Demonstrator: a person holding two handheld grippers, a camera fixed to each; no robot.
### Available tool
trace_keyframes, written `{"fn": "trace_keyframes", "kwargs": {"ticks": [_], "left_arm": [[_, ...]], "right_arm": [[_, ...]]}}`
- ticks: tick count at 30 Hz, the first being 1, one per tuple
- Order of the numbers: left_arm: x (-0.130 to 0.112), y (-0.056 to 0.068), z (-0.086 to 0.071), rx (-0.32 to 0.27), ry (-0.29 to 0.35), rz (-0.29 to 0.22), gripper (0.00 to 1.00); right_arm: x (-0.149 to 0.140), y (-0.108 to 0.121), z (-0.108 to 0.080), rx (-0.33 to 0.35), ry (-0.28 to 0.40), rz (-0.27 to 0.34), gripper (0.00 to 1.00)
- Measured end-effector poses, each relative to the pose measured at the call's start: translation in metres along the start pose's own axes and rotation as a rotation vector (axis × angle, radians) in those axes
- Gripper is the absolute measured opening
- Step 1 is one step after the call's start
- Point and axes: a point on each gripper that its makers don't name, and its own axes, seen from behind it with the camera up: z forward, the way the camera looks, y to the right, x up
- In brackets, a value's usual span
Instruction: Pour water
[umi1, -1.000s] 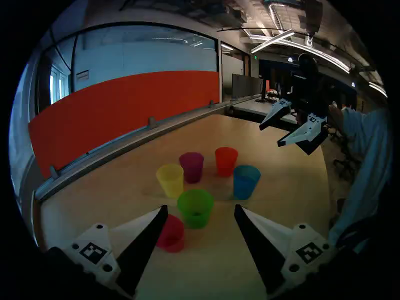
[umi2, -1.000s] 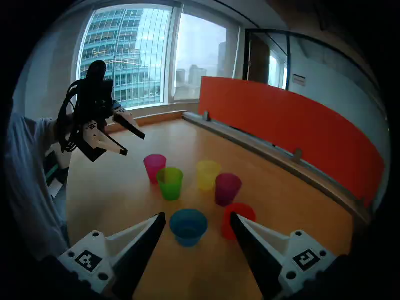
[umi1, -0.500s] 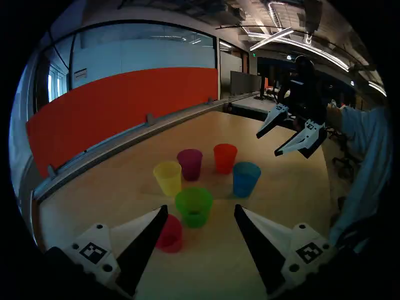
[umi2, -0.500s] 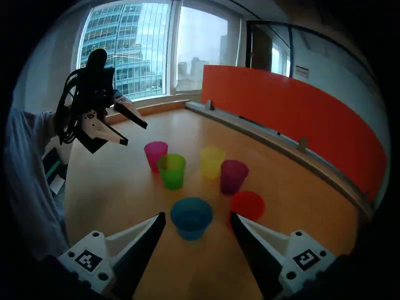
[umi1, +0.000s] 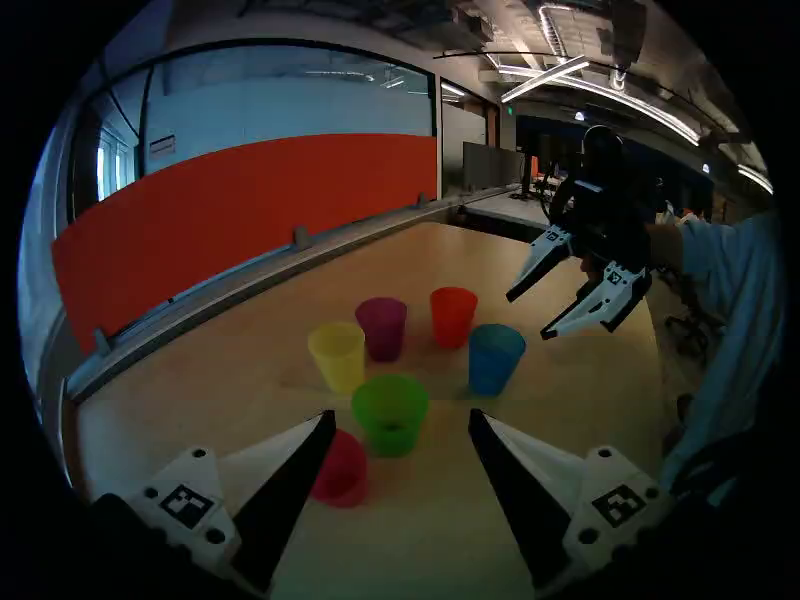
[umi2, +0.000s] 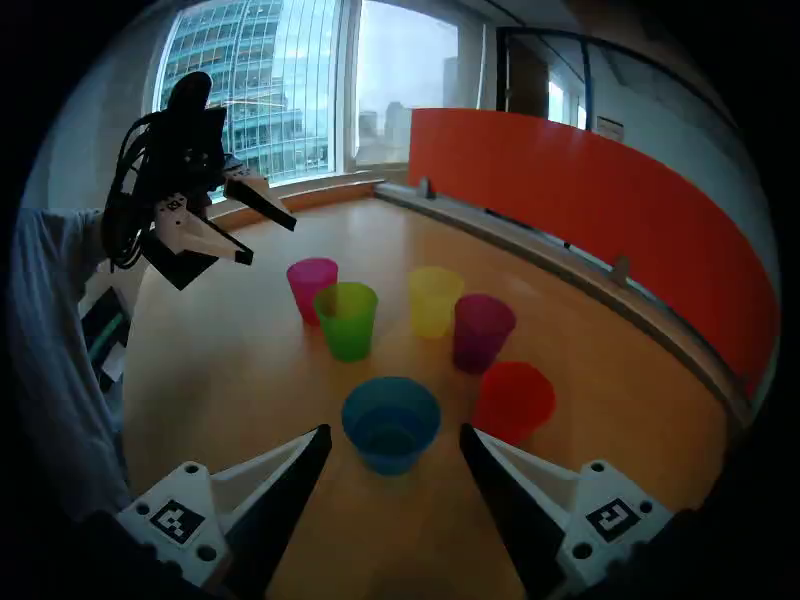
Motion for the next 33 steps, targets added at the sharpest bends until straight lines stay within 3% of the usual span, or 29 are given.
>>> {"fn": "trace_keyframes", "kwargs": {"ticks": [15,33], "left_arm": [[-0.005,-0.004,0.004,-0.003,-0.002,-0.011,0.99],[-0.007,-0.006,0.007,-0.009,-0.002,-0.019,0.99]], "right_arm": [[-0.019,-0.003,0.031,0.014,-0.045,-0.025,1.0],[-0.021,-0.003,0.062,0.024,-0.061,-0.042,1.0]]}}
